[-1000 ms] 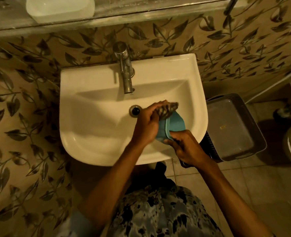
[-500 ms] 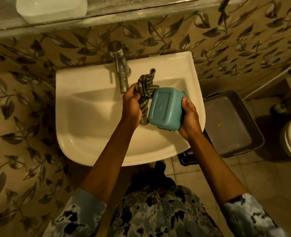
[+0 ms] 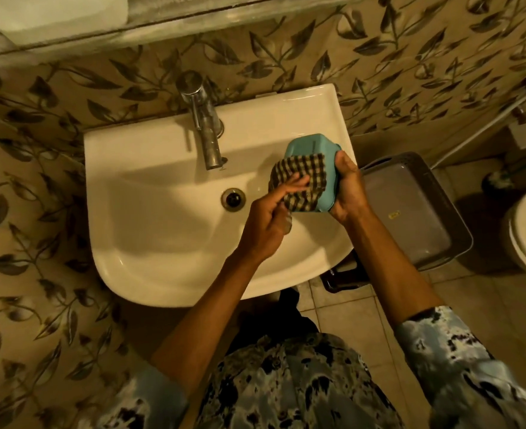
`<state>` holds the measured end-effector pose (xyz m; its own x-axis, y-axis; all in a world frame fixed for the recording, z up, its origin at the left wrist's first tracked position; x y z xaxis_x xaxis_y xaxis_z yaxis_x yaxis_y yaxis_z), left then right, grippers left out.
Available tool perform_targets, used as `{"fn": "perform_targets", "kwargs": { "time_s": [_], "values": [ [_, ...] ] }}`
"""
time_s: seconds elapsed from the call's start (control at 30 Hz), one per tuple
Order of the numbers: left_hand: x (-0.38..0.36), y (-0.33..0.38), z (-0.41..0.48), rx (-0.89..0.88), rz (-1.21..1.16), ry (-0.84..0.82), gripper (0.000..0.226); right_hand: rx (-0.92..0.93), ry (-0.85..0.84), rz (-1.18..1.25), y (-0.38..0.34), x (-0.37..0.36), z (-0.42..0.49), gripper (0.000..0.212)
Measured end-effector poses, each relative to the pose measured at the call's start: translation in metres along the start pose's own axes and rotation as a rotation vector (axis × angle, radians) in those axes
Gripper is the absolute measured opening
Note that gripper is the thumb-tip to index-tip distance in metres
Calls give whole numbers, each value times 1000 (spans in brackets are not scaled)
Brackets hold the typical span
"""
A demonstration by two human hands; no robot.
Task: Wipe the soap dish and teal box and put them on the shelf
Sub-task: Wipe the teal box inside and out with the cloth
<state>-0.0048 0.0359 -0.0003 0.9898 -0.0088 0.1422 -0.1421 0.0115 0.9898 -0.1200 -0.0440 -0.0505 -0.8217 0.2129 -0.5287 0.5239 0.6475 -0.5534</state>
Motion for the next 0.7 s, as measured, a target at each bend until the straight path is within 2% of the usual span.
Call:
{"fn": "perform_targets", "kwargs": {
  "time_s": [0.13, 0.27, 0.37, 0.47, 0.7],
  "values": [
    [13, 6, 35, 2, 124, 73, 50, -11, -58, -22, 21, -10, -11, 49],
    [24, 11, 79, 74, 217, 29, 48, 2, -103, 3, 26, -15, -12, 39],
    [10, 26, 57, -46, 220, -88, 43, 42, -107, 114, 8, -16, -9, 38],
    [-3, 32, 12, -151, 170, -183, 42, 49, -75, 100, -4, -8, -6, 50],
    [21, 24, 3, -132, 271, -113, 47, 34, -105, 112, -2, -10, -11, 48]
  ]
}}
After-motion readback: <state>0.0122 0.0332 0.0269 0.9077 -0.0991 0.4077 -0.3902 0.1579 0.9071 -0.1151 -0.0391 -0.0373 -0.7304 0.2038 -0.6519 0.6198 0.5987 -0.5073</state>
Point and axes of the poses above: each hand's wrist, its own z-axis towards the middle knuckle, its own x-axis out of the back of the hand, y = z × x, the point moved 8 cm from there along z, towards the middle knuckle, and after that the axes turned 3 degrees about -x, right-handed, at the moved point
